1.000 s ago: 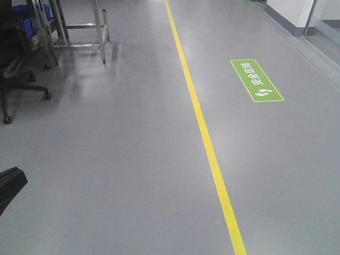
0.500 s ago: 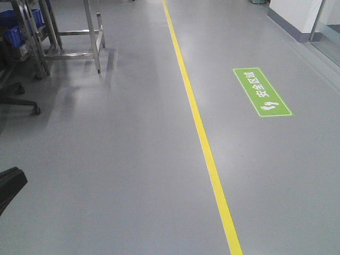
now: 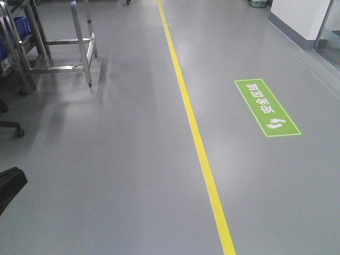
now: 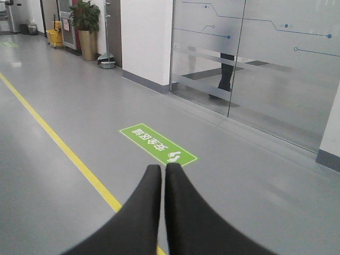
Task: Move and align brake pads A on conveyor
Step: 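Drive along the corridor beside the yellow floor line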
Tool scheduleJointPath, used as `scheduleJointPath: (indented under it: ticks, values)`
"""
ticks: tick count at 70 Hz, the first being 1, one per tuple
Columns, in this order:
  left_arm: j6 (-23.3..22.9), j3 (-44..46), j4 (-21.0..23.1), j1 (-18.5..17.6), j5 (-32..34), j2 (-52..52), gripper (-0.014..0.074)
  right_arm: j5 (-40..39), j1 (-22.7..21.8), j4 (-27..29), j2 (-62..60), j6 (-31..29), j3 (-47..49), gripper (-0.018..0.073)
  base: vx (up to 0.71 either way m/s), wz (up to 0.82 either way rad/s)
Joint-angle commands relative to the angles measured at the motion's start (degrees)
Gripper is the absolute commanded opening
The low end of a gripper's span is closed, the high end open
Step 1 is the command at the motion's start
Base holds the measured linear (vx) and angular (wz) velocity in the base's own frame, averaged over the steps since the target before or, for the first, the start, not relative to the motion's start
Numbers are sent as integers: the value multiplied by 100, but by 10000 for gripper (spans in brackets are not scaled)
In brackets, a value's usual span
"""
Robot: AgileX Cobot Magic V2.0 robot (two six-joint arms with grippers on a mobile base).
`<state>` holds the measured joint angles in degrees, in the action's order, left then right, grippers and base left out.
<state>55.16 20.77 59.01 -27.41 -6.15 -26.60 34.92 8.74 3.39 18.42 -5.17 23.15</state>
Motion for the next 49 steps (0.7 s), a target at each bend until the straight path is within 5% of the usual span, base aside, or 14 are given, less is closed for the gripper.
scheduleJointPath:
  ticks: [1,49]
  values:
    - [11,134,44,-23,174,-5,-6,-373,-29,-15,44,-43,150,-4,52,-5]
    - [11,134,44,-23,174,-5,-6,-354,-29,-15,44,-43,150,-4,56,-4]
